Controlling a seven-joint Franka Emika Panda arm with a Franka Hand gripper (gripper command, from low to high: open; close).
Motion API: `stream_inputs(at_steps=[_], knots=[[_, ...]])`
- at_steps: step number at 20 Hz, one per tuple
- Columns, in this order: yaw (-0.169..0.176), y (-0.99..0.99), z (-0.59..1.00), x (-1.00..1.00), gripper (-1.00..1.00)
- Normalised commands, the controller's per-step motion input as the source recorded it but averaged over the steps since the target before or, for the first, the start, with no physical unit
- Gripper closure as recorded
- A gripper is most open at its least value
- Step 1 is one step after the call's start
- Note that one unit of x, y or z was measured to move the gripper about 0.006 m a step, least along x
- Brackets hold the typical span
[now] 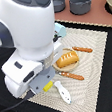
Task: Interact with the objects in diverse but meaningful ways.
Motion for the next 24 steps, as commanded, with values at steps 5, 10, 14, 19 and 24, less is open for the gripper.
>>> stream_inputs(at_steps=[5, 10, 14, 19, 24], knots=[[0.037, -0.04, 0.0, -0.16, 1.0], [0.044, -0.01, -0.01, -0.16, 1.0], [0.044, -0.04, -0.17, -0.19, 1.0], [0.044, -0.12, -0.34, -0.29, 1.0], [0.048, -0.16, -0.46, -0.33, 1.0]])
